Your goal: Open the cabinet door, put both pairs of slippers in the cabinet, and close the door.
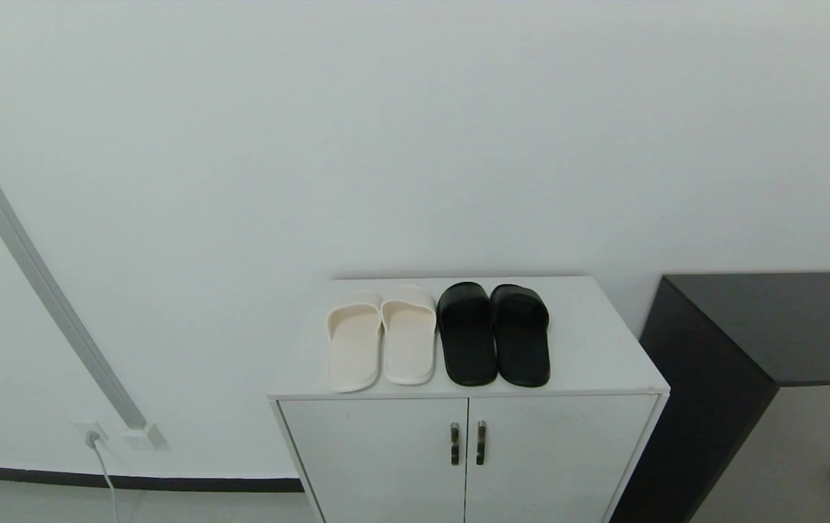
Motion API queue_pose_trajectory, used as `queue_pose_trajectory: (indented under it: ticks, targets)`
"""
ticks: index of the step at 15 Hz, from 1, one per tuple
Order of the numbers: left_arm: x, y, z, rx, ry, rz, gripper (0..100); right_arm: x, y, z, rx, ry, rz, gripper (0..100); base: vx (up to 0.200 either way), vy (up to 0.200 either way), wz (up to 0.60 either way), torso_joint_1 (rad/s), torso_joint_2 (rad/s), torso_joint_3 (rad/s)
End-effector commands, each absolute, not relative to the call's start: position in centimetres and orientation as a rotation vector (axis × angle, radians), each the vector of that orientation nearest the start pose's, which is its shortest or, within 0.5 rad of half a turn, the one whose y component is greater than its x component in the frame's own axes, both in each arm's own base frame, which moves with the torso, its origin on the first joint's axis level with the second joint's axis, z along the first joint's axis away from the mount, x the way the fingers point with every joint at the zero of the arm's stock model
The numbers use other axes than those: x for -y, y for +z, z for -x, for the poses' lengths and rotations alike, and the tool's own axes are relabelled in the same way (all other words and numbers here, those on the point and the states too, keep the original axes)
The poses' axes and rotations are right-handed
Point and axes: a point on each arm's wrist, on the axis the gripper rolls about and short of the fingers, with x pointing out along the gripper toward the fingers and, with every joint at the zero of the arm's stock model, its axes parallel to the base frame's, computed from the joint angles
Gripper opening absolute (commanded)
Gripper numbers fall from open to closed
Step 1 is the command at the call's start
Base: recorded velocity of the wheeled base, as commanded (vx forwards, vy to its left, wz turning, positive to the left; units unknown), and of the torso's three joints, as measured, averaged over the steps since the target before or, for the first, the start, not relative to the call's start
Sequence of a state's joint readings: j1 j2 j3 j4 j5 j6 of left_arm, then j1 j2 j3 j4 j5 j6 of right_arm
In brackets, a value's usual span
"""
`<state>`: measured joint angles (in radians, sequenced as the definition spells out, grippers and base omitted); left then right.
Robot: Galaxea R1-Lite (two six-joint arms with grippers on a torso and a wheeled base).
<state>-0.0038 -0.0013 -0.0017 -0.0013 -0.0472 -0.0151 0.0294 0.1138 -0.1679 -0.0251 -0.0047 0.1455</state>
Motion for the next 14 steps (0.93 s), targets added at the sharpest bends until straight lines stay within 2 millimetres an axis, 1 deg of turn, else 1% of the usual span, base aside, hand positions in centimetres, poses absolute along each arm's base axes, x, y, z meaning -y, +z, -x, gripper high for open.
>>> queue_pose_trajectory:
  ticks: [1,2,4,5,7,8,10,11,14]
  targets:
    - [0.1,7.6,2.3,0.003,-0.051,0.015,0,-0.4,13.3,-2.6,-0.241,0.164,-0.121,100,0.0,0.0,0.0,0.0,0.0,0.0]
    - [0.1,7.6,2.3,0.003,-0.051,0.014,0,-0.8,13.7,-4.3,-0.282,0.193,-0.121,100,0.0,0.0,0.0,0.0,0.0,0.0]
    - [0.1,7.6,2.3,0.003,-0.051,0.009,0,-1.9,14.3,-7.0,-0.313,0.287,-0.105,100,0.0,0.0,0.0,0.0,0.0,0.0]
    - [0.1,7.6,2.3,0.003,-0.051,0.009,0,-2.8,14.6,-8.4,-0.317,0.337,-0.094,100,0.0,0.0,0.0,0.0,0.0,0.0]
    - [0.1,7.6,2.3,0.003,-0.051,0.009,0,-4.6,15.2,-11.3,-0.331,0.372,-0.075,100,0.0,0.0,0.0,0.0,0.0,0.0]
    - [0.1,7.6,2.3,0.003,-0.051,0.009,0,-5.5,15.5,-12.2,-0.324,0.386,-0.074,100,0.0,0.0,0.0,0.0,0.0,0.0]
    - [0.1,7.6,2.3,0.003,-0.051,0.009,0,-8.9,16.7,-14.5,-0.327,0.408,-0.126,100,0.0,0.0,0.0,0.0,0.0,0.0]
    - [0.1,7.6,2.3,0.003,-0.051,0.009,0,-10.5,17.0,-15.4,-0.338,0.41,-0.137,100,0.0,0.0,0.0,0.0,0.0,0.0]
    - [0.1,7.6,2.3,0.003,-0.051,0.009,0,-14.1,18.0,-17.7,-0.319,0.393,-0.127,100,0.0,0.0,0.0,0.0,0.0,0.0]
